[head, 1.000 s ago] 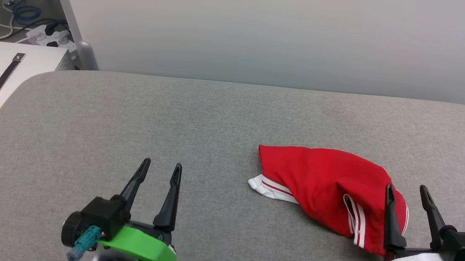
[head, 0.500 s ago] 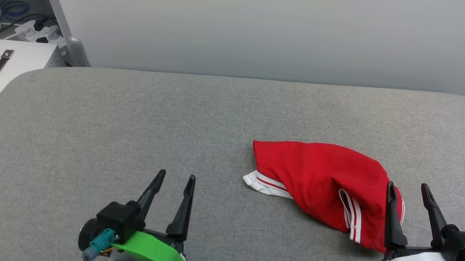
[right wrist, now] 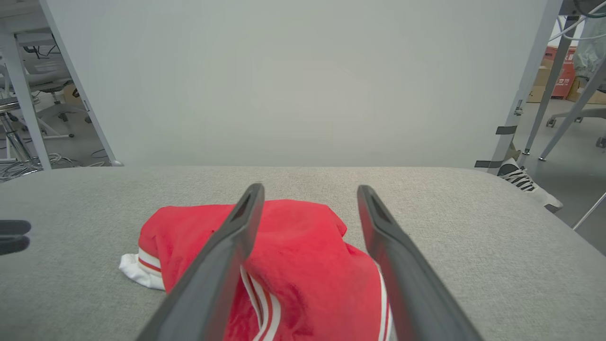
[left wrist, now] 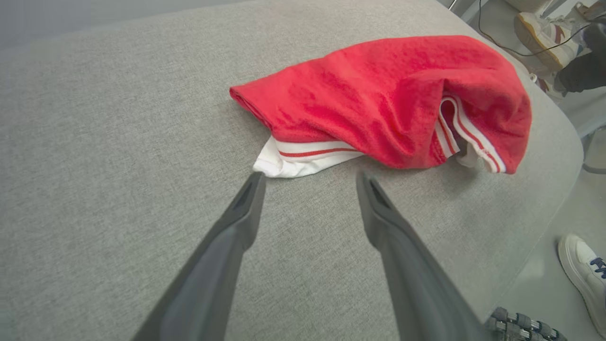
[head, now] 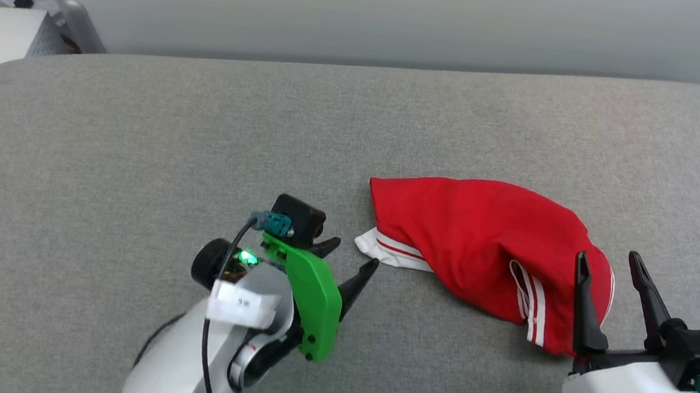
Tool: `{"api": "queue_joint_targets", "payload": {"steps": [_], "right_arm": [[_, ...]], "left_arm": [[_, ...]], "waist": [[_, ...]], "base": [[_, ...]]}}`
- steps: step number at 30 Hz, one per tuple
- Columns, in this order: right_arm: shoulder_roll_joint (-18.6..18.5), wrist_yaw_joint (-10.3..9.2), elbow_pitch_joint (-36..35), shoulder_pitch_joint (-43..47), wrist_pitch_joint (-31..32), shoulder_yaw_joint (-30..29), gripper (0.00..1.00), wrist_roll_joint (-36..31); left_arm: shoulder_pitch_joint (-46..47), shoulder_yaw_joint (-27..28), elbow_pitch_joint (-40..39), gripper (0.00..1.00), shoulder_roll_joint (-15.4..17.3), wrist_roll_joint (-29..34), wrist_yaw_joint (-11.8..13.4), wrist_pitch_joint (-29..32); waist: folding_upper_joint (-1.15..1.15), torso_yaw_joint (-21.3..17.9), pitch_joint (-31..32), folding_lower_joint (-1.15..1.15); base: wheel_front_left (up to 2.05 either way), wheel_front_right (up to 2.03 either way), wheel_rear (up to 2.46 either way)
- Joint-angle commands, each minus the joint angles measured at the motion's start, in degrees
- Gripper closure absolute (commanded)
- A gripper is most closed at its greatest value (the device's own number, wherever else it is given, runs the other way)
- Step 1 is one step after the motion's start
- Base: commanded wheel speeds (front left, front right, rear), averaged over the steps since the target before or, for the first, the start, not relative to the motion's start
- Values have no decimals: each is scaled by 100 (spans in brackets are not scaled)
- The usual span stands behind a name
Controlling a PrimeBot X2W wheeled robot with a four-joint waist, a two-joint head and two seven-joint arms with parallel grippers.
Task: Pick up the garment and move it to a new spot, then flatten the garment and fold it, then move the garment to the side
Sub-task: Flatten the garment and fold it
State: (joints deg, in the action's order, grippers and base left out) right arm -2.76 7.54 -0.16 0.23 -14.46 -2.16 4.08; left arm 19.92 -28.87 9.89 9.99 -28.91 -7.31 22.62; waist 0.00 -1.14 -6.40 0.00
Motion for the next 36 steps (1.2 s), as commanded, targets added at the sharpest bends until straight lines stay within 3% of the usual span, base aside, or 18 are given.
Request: {"api": "queue_joint_targets", "payload": {"steps": [1,7,23,24,25,26,30,33,36], "right_arm": [[-11,-5,-36,-120,-54,28,0,-60],[-11,-5,-114,-306,-54,53,0,-30],[-11,-5,-104,-582,-54,96,0,77],[-11,-5,-86,-591,-54,94,0,86],[-11,-5,-73,-589,-54,90,0,87],[-11,-5,-36,-575,-54,70,0,88],[-11,-5,33,-518,-54,34,0,97],[-11,-5,101,-426,-54,22,0,106],[-11,-5,155,-295,-54,-10,0,106]], "left_arm": [[237,-17,40,0,87,8,-16,143],[799,-130,461,0,32,-75,-16,522],[1679,-1053,1867,0,240,-116,-17,140],[1678,-1227,2044,58,268,-200,-17,221],[1666,-1315,2083,84,284,-257,-17,240],[1582,-1457,2091,100,316,-501,-17,237],[1383,-1455,1897,100,502,-795,-17,-197],[1097,-1231,1604,100,682,-922,-15,-772],[747,-1027,1138,100,879,-1146,19,-944]], "waist": [[0,-165,-334,0],[0,-379,-747,0],[0,-589,-1255,0],[0,-578,-1247,0],[0,-569,-1225,0],[0,-538,-1136,0],[0,-446,-849,0],[0,-343,-537,0],[0,-203,-263,0]], "base": [[0,0,0],[0,0,0],[0,0,0],[0,0,0],[0,0,0],[0,0,0],[0,0,0],[0,0,0],[0,0,0]]}}
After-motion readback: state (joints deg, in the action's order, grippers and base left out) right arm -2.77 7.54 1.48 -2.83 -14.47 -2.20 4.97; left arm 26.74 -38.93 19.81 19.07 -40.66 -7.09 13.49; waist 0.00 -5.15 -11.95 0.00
